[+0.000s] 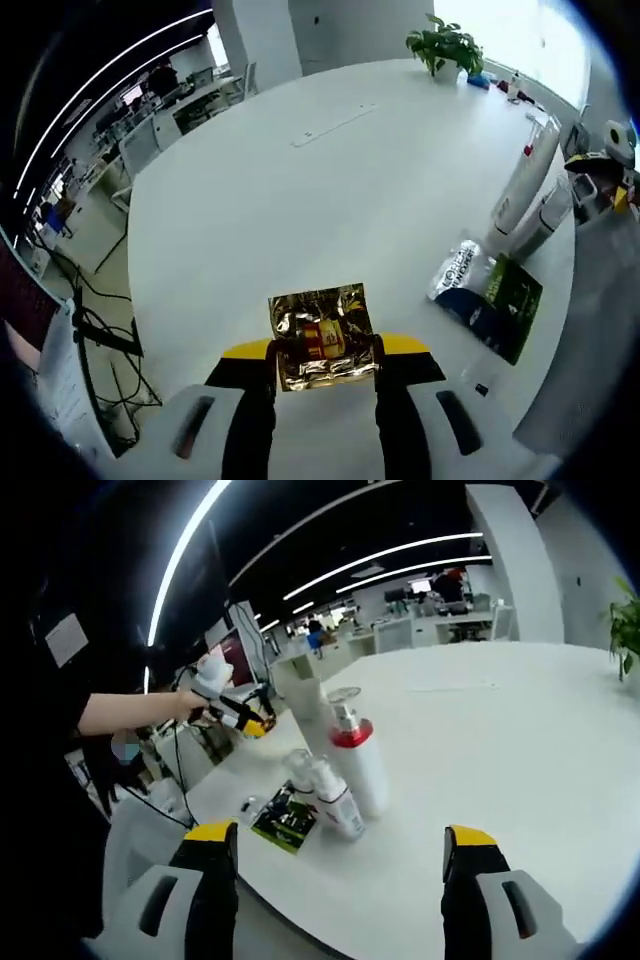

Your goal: Arrange the skincare products in the storage area until every visible bottle or jar stands upright without overlapping.

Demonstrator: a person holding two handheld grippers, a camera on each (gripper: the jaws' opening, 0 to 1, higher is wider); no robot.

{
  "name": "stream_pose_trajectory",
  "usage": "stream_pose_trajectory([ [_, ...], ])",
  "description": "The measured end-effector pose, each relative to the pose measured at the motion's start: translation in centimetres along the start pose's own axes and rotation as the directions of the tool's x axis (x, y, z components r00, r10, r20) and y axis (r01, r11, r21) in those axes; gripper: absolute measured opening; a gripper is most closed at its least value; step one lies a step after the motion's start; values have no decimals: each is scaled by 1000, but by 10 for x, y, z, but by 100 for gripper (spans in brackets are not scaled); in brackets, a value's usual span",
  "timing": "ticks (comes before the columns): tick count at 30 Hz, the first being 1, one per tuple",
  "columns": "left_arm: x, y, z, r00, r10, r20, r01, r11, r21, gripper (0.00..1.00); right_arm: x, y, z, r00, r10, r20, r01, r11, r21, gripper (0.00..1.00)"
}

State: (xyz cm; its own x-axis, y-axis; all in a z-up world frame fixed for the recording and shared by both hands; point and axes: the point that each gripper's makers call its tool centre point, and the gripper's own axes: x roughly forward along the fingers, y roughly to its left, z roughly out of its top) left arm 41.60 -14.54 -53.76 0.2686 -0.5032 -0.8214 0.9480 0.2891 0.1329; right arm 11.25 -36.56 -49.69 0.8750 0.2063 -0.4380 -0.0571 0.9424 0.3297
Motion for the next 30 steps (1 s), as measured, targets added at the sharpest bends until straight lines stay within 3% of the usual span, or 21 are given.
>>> stream_pose_trajectory([
  [6,-2,-24,-3,998,-54,-43,59,990,126,35,-3,5,-2,1000,7,-8,-7,999,-41,88],
  [9,2,-38,-2,995,-85,-58,92,987,132,35,-4,5,0,1000,9,2,-9,999,-41,88],
  [11,6,-38,-7,991,-97,-89,111,979,172,35,-5,2,3,1000,5,20,-4,1000,-27,88],
  [16,11,-62,-8,980,-142,-141,174,952,251,35,-7,-1,8,999,-7,50,7,1000,2,87],
  [19,15,-71,-9,974,-164,-155,200,946,255,35,-7,-1,9,998,-6,58,5,1000,0,87],
  [22,23,-73,-17,965,-182,-186,232,928,292,35,-7,-1,10,998,-7,56,8,1000,-7,87],
  [26,31,-77,-25,949,-199,-245,285,873,395,34,-6,-2,10,998,-17,53,17,1000,-4,87],
  [30,36,-84,-29,934,-221,-279,328,840,432,34,-6,-4,9,999,-21,50,21,1000,0,87],
])
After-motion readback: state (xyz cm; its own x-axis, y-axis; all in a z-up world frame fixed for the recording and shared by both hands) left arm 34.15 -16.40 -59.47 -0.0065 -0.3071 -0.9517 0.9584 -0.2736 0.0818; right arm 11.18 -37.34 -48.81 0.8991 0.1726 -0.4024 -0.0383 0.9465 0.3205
